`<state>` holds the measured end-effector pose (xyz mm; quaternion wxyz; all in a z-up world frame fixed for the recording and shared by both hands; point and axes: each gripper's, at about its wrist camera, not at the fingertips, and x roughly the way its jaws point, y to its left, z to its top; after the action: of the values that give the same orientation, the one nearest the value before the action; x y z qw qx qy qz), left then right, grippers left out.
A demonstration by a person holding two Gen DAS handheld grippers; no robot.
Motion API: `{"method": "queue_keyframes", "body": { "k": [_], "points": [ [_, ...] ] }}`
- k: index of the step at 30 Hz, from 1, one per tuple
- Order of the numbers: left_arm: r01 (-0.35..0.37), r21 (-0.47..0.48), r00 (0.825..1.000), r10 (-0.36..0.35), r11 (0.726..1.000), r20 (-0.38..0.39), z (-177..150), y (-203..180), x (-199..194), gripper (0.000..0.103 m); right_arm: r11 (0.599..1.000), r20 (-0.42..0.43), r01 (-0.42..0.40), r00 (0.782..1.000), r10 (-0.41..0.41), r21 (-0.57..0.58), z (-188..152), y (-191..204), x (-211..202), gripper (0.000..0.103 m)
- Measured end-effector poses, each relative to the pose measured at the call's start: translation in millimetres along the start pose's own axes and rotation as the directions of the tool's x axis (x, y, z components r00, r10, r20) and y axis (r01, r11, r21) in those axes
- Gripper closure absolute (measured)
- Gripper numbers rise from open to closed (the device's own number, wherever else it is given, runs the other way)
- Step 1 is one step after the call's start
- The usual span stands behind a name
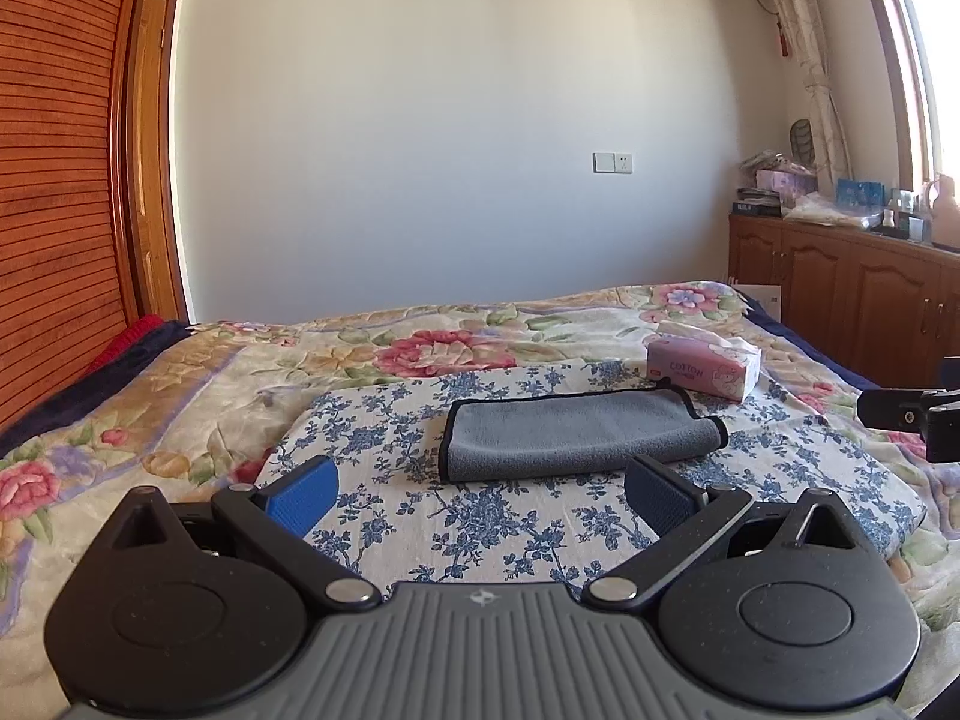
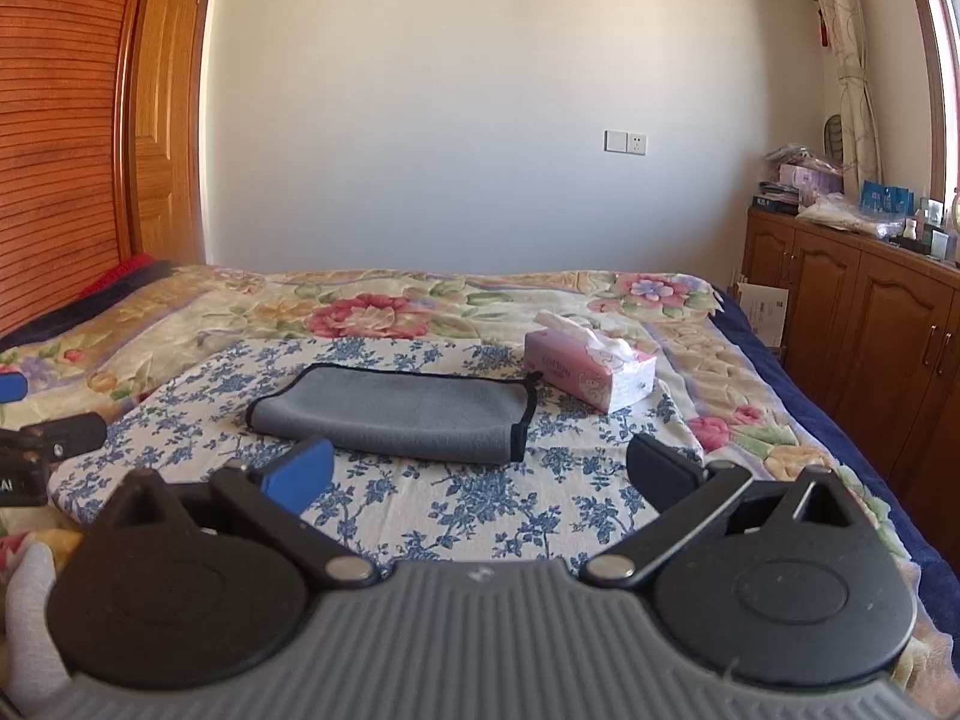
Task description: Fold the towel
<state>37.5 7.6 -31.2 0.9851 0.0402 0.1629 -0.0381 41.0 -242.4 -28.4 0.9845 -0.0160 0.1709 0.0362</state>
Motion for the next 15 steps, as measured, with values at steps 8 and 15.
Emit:
{"method": "queue_keyframes", "body": {
  "k": [8, 15],
  "points": [
    [-0.005, -0.003, 0.999, 0.005, 1.000, 0.032, 6.7, 0.1, -5.7, 0.000, 1.000, 0.027, 0.006, 1.000, -0.006, -0.009, 0.7, 1.2, -3.6, 0.000],
    [-0.015, -0.006, 0.999, 0.015, 1.000, 0.048, 7.9, 0.9, -7.9, 0.000, 1.000, 0.051, 0.015, 0.999, -0.014, -0.011, 0.7, 1.4, -6.4, 0.000]
  ]
}}
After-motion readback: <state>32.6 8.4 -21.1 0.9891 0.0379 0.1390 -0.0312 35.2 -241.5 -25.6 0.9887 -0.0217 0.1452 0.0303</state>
